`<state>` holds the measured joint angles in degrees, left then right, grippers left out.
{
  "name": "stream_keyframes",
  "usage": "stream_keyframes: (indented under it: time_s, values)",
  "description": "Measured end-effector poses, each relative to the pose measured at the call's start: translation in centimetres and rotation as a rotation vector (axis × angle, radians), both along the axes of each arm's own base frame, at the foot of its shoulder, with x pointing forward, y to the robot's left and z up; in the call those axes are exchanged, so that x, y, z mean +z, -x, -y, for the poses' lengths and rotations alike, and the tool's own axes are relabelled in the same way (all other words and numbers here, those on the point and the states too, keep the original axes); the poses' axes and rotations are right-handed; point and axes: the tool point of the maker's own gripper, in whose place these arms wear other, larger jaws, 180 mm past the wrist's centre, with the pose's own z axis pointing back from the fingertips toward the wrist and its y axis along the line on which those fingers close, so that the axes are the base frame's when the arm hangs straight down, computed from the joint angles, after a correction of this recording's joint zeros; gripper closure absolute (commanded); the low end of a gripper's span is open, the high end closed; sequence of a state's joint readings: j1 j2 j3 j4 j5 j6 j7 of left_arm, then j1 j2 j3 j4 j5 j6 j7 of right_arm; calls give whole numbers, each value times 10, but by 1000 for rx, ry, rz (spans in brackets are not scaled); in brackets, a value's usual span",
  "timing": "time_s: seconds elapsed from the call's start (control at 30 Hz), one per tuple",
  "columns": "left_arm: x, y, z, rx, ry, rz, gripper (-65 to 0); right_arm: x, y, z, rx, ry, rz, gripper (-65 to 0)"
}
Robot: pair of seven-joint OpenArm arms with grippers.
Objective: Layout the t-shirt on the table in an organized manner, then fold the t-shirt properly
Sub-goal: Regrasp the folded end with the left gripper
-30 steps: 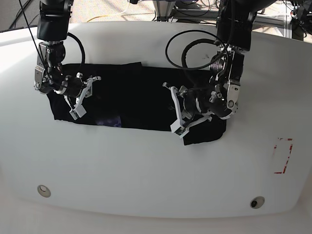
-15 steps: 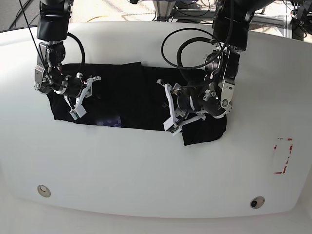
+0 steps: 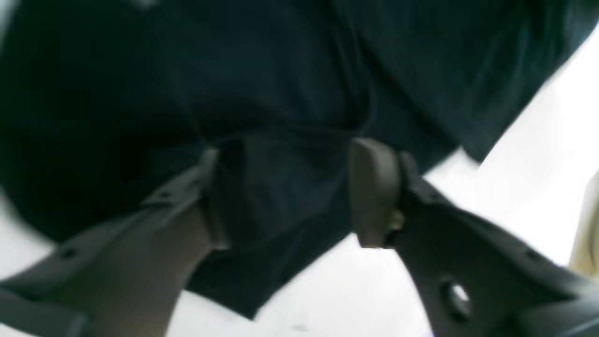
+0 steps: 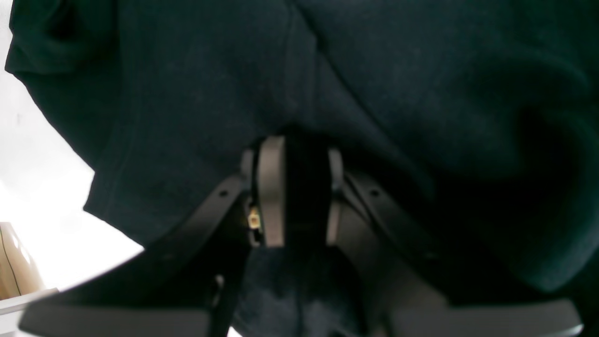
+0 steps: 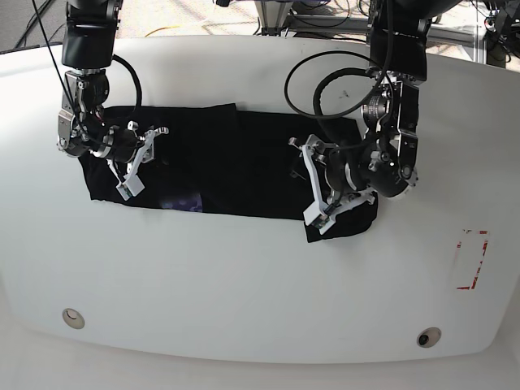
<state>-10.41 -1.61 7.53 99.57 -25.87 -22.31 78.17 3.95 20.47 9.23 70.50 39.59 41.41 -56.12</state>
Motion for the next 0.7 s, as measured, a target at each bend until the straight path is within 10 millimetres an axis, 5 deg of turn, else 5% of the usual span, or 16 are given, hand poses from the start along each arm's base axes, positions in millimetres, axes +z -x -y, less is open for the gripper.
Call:
stream_keyframes:
  time_s: [0.17,0.7]
  values:
    - [27,-17,-17,73,62,83,-388,0,0,0,0,2,0,-130]
    - [3,-48,-51,388,182,-21,-388,0,0,0,1,3,0,-130]
